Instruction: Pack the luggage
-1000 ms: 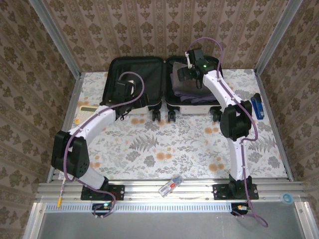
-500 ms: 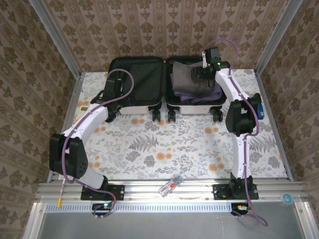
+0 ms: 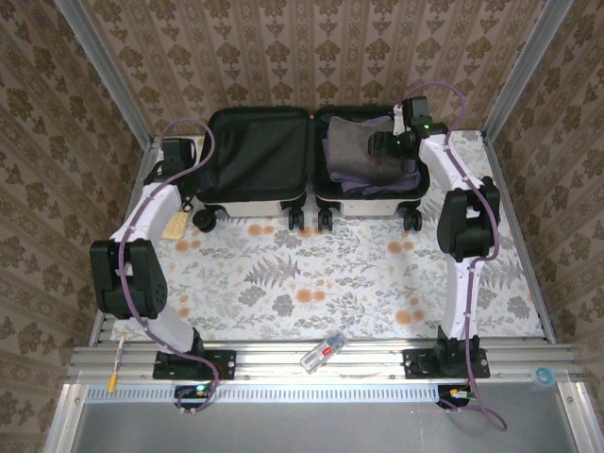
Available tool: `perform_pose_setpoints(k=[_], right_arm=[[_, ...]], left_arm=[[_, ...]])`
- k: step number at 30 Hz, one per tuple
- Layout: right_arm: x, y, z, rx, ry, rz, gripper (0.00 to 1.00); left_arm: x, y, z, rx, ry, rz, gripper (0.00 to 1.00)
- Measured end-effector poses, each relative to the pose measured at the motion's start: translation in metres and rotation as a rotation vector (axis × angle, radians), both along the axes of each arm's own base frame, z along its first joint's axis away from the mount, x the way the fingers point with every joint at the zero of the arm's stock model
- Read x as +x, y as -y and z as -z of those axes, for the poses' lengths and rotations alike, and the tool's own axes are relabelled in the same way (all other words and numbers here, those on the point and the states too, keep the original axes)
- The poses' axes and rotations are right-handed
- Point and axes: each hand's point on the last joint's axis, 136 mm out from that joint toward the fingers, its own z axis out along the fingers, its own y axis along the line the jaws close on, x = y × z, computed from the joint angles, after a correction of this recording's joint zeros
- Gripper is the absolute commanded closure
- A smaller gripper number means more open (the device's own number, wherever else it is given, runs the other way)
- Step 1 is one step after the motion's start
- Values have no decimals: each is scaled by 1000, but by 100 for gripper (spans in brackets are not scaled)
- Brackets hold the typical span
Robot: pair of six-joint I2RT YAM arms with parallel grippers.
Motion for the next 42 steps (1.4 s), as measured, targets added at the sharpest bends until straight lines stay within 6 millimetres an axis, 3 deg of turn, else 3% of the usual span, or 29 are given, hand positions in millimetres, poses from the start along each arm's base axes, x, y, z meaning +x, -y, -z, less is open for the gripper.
perform_pose_setpoints(k=[6,9,13,16,20,23,27,42], right_arm=[[-7,20,-53,28,98,24,14],[-7,41,-64,26,118,59,19],[-4,71,-63,32,101,111,31],[3,94,-56,42,85,156,36],[1,113,-29,47,17,195,44],[-1,113,-11,52,-31,198,54],[-3,108,2,53,-63,190,59],[5,109,26,53,-115,187,70]], left_arm=[[7,-19,31,-15,-71,-10,32],[8,-24,42,-19,-95,-8,33],[8,-21,51,-25,-116,16,36],[8,-18,54,-31,-123,28,38],[8,-17,54,-34,-122,39,44],[8,-15,54,-34,-122,57,53],[8,-14,55,-34,-123,68,63],[9,-12,61,-40,-137,80,78]])
